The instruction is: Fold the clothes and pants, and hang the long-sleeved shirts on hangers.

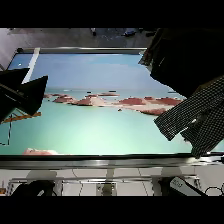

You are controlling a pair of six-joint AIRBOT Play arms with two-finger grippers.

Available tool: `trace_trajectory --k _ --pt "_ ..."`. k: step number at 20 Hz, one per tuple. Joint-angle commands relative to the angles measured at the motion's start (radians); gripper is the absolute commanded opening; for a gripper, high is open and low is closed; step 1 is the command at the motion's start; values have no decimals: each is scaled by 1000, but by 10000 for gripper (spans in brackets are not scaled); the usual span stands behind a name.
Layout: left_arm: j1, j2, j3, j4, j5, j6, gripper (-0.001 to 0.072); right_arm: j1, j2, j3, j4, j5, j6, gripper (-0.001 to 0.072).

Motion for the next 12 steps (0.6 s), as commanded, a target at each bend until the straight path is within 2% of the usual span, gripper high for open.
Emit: trace_trajectory --k 1,3,6,7,9,12 --pt "0 0 0 0 1 0 615 -41 -15 -25 26 37 103 43" --pt "0 0 0 0 0 0 615 -67 -24 -35 24 134 119 44" --pt "0 0 0 0 0 0 615 -69 -24 -37 29 175 60 48" --pt "0 0 0 0 1 0 615 -69 -19 -37 39 174 58 171" --pt "0 0 0 0 0 0 615 -69 0 -37 50 139 57 720" --pt "0 0 0 0 1 0 615 -69 55 -36 80 80 57 700"
